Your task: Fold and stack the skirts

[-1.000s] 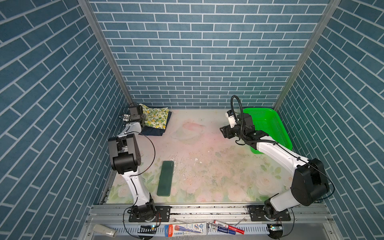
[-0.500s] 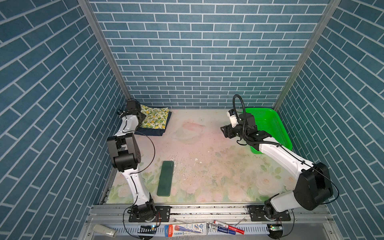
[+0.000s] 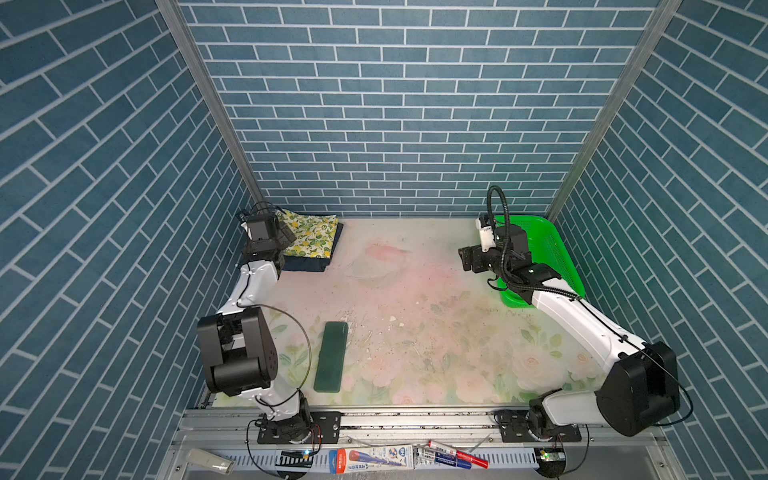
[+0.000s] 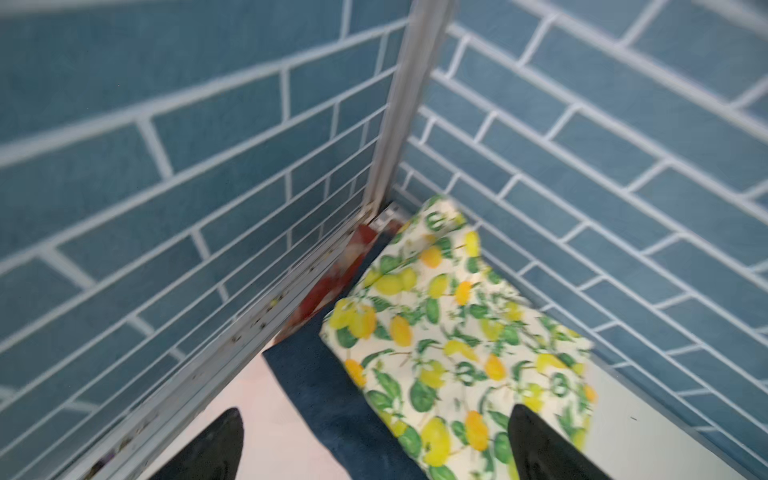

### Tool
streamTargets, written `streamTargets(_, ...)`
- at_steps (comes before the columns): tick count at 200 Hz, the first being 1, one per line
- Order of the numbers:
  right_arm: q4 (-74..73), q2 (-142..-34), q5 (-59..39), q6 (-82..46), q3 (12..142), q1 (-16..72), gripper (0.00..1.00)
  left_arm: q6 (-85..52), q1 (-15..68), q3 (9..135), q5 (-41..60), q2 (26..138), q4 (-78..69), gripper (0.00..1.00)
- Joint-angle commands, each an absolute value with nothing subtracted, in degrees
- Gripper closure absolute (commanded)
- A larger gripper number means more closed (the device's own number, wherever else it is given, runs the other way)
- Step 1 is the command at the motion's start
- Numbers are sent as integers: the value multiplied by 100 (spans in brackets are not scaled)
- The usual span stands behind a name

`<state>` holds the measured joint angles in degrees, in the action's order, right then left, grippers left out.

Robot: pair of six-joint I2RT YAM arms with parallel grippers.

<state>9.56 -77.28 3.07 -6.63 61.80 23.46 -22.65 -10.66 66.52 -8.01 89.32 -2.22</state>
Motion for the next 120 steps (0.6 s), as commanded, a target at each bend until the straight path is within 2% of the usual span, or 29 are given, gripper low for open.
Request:
streamTargets(1,450,-7225,655,-752,5560,2114,3,-1408,-847,6145,-86,8340,-1237,0)
streamTargets(40,-565,-6944,1077,-783,4561,1455,2,-954,-633,4729,182,6928,-1347,0)
streamTargets(69,-1352,-6717,1634,-690,3718,1049,2,-788,-540,4107,-119,6236,-840,1)
streamTargets(96,-2026,-6601,1681,-558,2981,624,2,-671,-470,3507,-467,6308,-1231,0)
streamTargets(120,-2652,-6773,1455,-562,2498,277,2,-289,-324,3109,-808,6902,-1861,0)
